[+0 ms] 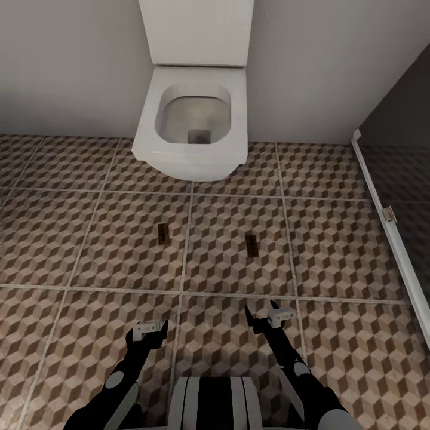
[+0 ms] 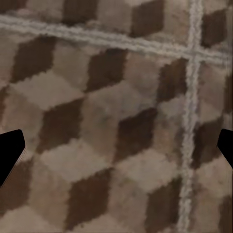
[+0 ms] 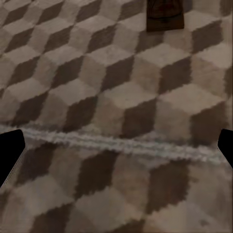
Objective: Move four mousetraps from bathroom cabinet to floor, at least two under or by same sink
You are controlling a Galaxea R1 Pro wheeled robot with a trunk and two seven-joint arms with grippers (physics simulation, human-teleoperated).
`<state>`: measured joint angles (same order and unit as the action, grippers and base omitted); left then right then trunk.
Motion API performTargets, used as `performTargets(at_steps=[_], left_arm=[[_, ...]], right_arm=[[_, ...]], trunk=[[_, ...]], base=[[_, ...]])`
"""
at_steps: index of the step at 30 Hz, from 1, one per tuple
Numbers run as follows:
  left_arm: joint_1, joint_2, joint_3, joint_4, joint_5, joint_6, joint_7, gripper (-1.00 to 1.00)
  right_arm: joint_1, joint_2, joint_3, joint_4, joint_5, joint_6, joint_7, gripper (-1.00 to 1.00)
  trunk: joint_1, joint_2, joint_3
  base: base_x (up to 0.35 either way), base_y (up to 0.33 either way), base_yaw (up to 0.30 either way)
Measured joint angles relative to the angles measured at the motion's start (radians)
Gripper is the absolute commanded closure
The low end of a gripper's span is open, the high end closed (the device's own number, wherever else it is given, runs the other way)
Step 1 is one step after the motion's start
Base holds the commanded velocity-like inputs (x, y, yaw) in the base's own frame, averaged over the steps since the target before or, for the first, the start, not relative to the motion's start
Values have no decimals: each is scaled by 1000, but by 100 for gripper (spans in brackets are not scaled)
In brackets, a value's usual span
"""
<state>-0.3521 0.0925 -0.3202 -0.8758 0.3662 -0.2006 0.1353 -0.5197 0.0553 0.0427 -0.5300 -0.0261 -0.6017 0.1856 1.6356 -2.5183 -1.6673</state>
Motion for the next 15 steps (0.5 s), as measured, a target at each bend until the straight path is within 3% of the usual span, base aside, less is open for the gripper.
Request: performTargets(at_steps=[15], left_arm=[[0,-1,-1,0,0,0,0,-100]], right_arm=[[0,0,-1,0,0,0,0,-100]], trunk=[[-7,4,58]], base=[[0,0,0]])
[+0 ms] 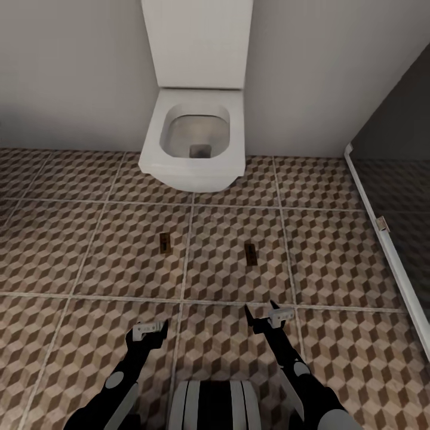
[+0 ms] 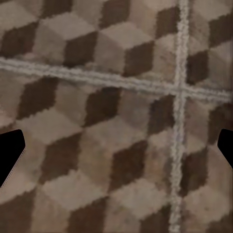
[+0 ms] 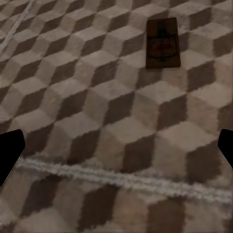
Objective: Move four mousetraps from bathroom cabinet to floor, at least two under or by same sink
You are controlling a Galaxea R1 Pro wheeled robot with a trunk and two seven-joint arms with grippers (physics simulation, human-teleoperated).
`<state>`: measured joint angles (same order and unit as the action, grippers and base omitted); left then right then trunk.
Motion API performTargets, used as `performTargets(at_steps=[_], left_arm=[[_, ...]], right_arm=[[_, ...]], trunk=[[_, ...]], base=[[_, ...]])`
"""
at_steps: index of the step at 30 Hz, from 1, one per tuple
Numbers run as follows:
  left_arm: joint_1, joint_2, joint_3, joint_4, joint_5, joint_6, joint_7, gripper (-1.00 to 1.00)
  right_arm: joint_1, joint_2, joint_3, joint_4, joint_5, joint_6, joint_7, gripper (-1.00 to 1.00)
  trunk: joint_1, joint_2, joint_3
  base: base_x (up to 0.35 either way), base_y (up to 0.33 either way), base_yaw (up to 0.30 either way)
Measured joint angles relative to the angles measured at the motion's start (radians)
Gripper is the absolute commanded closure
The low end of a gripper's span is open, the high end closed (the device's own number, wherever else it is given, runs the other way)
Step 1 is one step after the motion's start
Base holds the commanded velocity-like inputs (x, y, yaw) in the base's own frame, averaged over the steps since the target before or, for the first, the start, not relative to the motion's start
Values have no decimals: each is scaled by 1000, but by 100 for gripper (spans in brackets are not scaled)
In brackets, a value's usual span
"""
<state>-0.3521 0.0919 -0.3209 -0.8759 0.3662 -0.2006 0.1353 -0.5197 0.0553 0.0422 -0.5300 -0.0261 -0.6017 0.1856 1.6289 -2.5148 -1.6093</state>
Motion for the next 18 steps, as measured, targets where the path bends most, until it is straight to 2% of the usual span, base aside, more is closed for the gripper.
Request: performTargets(at_steps=[18], left_arm=[[0,0,0,0,0,0,0,-100]], right_arm=[[0,0,1,0,0,0,-1,-100]], trunk=[[-8,4,70]], base=[[0,0,0]])
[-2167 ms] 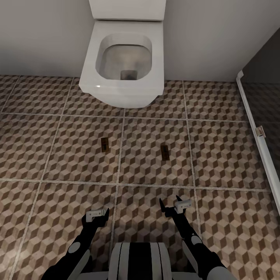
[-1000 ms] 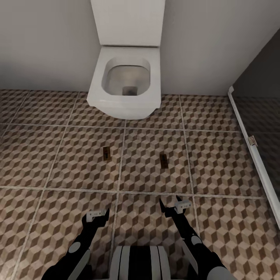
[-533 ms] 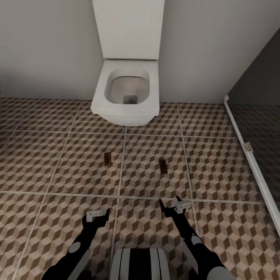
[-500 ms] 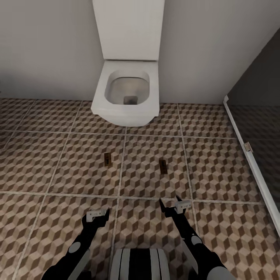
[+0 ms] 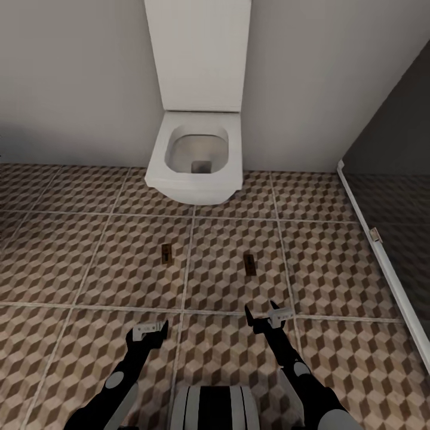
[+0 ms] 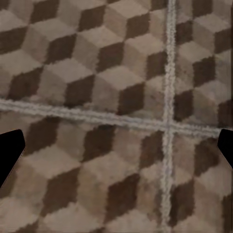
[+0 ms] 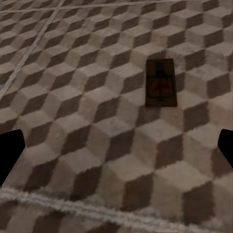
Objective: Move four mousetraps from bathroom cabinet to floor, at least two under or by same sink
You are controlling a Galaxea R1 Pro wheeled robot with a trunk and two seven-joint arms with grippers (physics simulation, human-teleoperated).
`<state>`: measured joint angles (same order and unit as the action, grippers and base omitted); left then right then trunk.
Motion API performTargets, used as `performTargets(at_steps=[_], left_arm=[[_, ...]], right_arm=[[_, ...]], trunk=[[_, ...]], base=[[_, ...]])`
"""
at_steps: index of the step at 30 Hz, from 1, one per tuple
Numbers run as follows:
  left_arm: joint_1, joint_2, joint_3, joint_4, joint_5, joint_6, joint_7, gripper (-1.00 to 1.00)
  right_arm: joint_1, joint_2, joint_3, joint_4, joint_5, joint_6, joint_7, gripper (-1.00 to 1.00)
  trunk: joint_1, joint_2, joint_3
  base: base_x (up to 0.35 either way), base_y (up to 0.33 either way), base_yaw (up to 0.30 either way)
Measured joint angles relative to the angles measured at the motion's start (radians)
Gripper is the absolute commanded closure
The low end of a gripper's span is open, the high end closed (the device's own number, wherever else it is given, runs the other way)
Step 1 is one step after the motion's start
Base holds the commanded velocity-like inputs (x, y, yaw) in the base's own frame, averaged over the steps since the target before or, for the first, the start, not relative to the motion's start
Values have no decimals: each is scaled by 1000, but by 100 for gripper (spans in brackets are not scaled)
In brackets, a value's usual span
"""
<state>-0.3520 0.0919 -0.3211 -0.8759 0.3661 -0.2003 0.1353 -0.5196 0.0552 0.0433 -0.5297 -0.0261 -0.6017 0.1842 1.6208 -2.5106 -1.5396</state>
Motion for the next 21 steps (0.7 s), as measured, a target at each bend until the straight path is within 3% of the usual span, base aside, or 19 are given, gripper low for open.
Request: performTargets(at_steps=[21], left_arm=[[0,-1,-1,0,0,1,0,-100]], right_arm=[[0,1,-1,32,0,0,0,-100]], trunk=[[-9,5,81]], base=[[0,0,0]])
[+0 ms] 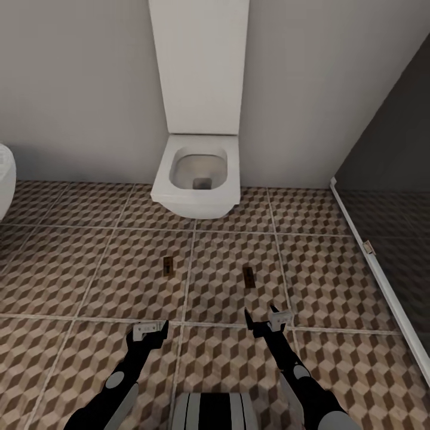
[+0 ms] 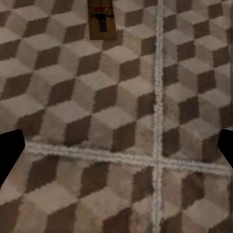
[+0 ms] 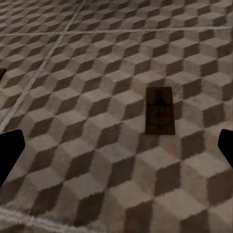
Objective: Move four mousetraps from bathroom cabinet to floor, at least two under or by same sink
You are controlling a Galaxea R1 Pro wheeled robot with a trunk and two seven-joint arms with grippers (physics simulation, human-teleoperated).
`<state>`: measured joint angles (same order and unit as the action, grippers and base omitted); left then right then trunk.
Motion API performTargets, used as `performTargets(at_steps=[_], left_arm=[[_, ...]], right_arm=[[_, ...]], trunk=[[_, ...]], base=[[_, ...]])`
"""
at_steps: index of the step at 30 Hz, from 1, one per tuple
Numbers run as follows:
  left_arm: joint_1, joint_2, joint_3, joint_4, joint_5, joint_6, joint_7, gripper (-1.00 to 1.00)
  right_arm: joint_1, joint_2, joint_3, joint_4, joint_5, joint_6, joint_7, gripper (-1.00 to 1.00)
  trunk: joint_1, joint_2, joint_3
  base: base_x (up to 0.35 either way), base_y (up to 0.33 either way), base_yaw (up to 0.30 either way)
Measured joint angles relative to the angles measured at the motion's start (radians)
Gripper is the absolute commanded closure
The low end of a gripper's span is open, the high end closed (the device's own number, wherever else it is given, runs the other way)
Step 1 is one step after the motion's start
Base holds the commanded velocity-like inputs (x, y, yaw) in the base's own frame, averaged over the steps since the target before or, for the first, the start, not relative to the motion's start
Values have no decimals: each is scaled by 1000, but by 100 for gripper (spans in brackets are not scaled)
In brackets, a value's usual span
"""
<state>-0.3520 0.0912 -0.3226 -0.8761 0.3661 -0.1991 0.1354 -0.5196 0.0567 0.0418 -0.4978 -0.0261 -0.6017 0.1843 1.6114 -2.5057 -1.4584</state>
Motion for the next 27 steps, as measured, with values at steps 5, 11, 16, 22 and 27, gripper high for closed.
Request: performTargets(at_steps=[5,11,16,22,27], left_arm=[[0,-1,0,0,0,0,0,-100],[0,-1,0,0,0,0,0,-100],[0,-1,0,0,0,0,0,-100],[0,-1,0,0,0,0,0,-100],[0,-1,0,1,0,0,0,-100]], right_arm=[[0,0,0,2,0,0,0,-100],[0,0,0,3,0,0,0,-100],[0,0,0,3,0,0,0,-100],[0,0,0,3,0,0,0,-100],[0,0,0,3,0,0,0,-100]], trunk=[[-2,1,19],[-5,3,43],[-7,4,62],[-10,5,85],[-19,20,103]], base=[[0,0,0],[0,0,0],[0,0,0],[0,0,0],[0,0,0]])
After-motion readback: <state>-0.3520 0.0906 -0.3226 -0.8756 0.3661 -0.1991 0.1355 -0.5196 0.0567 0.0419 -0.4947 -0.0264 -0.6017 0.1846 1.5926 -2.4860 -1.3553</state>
